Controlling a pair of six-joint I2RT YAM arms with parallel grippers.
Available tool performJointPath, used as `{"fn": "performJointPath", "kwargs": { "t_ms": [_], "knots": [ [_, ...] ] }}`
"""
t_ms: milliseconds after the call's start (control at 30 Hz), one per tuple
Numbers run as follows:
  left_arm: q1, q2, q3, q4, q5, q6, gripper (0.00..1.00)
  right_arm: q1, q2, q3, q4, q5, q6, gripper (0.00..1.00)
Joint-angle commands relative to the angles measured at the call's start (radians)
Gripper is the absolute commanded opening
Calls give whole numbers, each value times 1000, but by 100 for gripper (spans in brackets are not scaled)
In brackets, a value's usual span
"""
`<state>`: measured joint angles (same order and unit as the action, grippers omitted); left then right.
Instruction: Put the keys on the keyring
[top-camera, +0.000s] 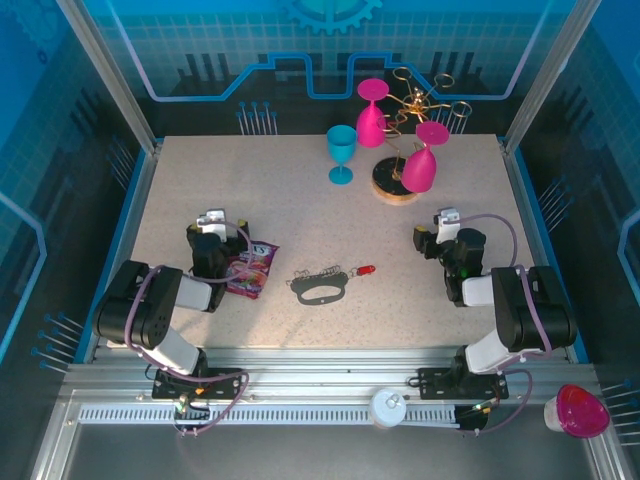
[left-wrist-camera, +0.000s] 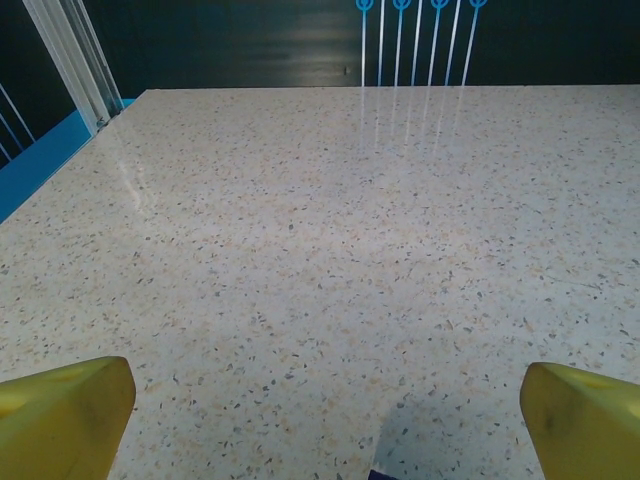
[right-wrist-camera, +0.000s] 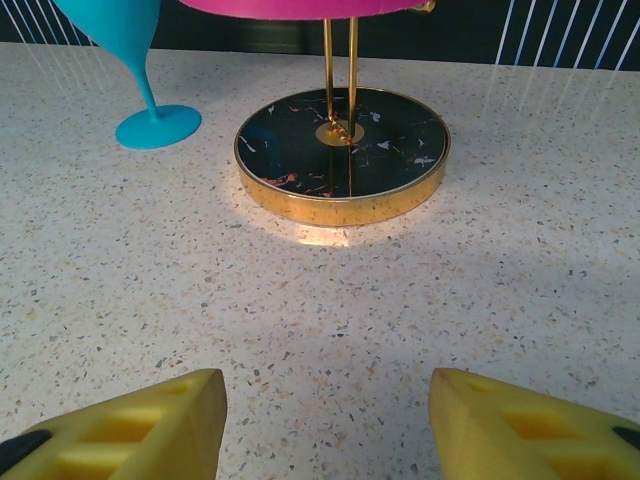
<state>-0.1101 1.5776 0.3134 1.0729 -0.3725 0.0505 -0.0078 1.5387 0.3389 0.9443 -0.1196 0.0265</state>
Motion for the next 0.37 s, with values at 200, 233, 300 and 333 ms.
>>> {"fn": "performJointPath", "kwargs": {
  "t_ms": [200,233,300,333],
  "knots": [
    [86,-19,67,-138,164,-71,99,-7,1,23,20,20,6,65],
    [86,-20,65,-134,167,-71,99,-3,1,26,12,27,5,70],
    [82,-19,65,-130,171,-64,99,8,1,33,-5,53,-2,100],
    [82,-18,64,-129,186,-58,99,15,1,39,-16,69,-7,100]
  ]
}}
